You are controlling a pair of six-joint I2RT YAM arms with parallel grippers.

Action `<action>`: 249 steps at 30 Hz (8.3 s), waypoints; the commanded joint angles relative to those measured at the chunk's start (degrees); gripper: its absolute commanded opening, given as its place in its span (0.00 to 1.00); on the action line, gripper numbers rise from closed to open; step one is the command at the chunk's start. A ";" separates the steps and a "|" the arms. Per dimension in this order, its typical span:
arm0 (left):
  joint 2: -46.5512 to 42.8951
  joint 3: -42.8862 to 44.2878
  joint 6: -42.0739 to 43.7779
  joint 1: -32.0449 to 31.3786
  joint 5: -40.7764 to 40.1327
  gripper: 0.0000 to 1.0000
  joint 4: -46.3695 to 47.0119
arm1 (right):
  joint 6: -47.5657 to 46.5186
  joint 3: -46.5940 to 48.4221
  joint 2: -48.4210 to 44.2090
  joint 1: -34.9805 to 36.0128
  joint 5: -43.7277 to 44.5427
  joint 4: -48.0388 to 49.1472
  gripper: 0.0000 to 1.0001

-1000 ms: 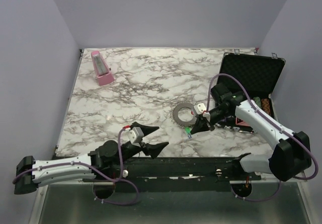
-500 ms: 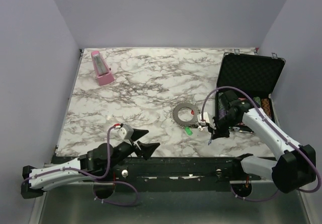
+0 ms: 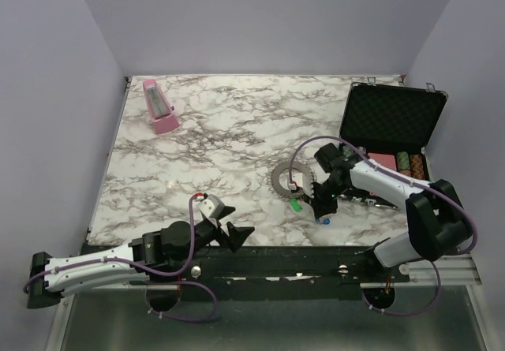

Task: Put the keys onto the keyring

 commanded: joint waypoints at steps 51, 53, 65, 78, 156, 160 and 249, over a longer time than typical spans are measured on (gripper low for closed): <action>18.53 11.22 -12.49 19.80 12.96 0.99 -2.15 | 9.60 13.90 5.04 -6.12 -21.86 6.05 0.44; 18.80 9.82 -14.08 23.51 16.58 0.99 0.83 | 12.94 13.56 5.31 -7.35 -23.97 8.16 0.45; 21.00 4.89 -20.15 26.77 20.82 0.99 4.46 | -19.72 11.62 7.77 -2.61 -26.09 9.91 0.54; 5.63 -0.91 -22.87 27.21 16.60 0.99 -6.09 | -15.62 29.19 24.99 -1.03 -21.52 11.16 0.36; 4.47 -4.69 -24.55 27.39 18.35 0.99 -3.28 | -15.35 34.91 33.17 5.13 -10.10 10.72 0.28; 4.91 -4.60 -24.63 27.39 18.44 0.99 -3.02 | -14.21 34.30 33.26 5.04 -8.87 12.29 0.26; 16.42 11.39 26.69 27.39 35.93 0.71 19.04 | -6.47 32.63 12.08 4.95 -53.87 5.97 0.00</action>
